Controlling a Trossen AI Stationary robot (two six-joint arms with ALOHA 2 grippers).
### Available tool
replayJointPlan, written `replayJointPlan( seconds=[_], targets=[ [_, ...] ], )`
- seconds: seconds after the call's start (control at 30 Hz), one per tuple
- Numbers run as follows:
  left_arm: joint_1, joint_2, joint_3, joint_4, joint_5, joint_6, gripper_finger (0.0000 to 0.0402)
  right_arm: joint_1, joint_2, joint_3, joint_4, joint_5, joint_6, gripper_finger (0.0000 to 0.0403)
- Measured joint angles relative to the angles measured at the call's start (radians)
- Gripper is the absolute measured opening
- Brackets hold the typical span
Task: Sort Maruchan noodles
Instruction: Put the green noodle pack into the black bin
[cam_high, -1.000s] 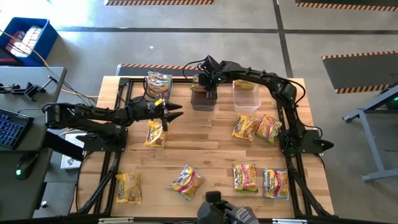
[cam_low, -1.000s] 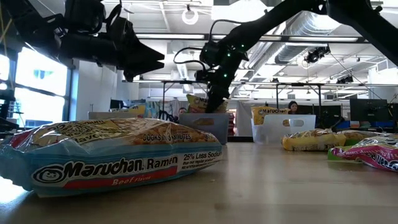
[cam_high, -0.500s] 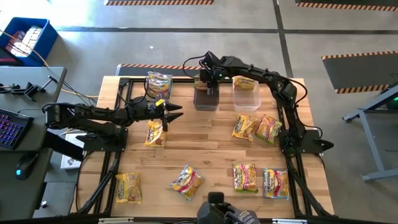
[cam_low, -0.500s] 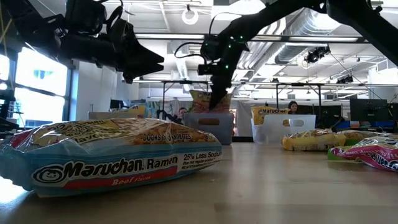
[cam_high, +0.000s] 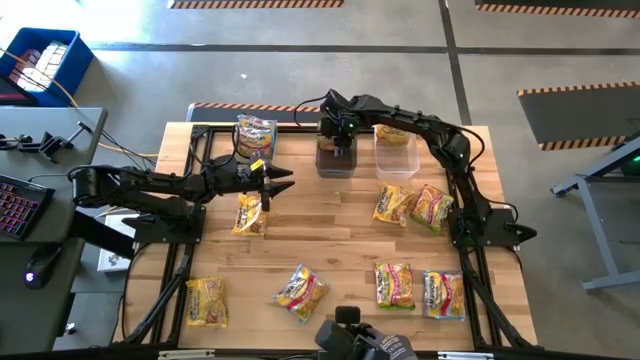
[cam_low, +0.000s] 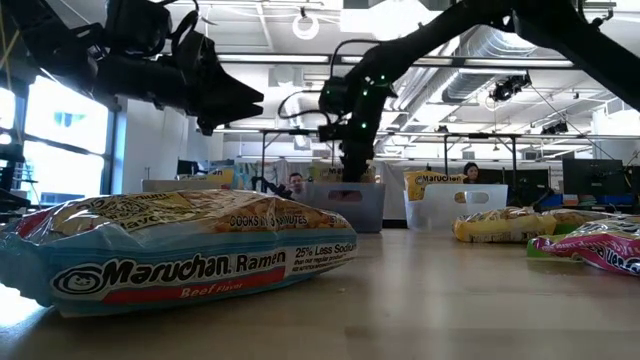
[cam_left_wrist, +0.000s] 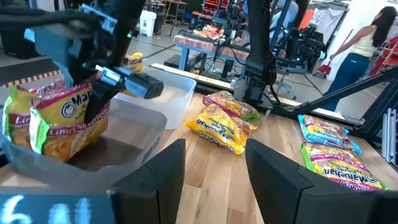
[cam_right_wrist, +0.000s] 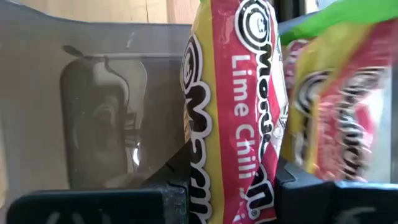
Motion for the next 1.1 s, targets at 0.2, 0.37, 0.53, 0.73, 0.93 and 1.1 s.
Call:
replayJointPlan(
  seconds=[0.2, 0.37, 0.53, 0.73, 0.93, 1.1],
  targets=[
    [0.0, 0.0, 0.0, -0.014, 0.0, -0.001, 0.0158, 0.001, 0.033, 0.0, 0.053, 0.022, 0.004, 0.009],
    [0.0, 0.0, 0.0, -0.015, 0.0, -0.001, 0.0158, 0.001, 0.034, -0.001, 0.097, 0.056, 0.007, 0.0132],
    [0.0, 0.0, 0.0, -0.018, 0.0, -0.001, 0.0158, 0.002, 0.034, -0.001, 0.116, 0.093, 0.011, 0.0178],
    [0.0, 0.0, 0.0, -0.037, 0.0, 0.0, 0.0158, 0.017, 0.021, 0.002, 0.104, 0.107, 0.063, 0.0211],
    [0.0, 0.0, 0.0, -0.04, 0.0, 0.007, 0.0158, 0.028, -0.042, 0.005, 0.086, 0.116, 0.064, 0.0224],
    [0.0, 0.0, 0.0, -0.04, 0.0, 0.008, 0.0158, 0.024, -0.099, 0.007, 0.02, 0.068, 0.128, 0.0214]
  ],
)
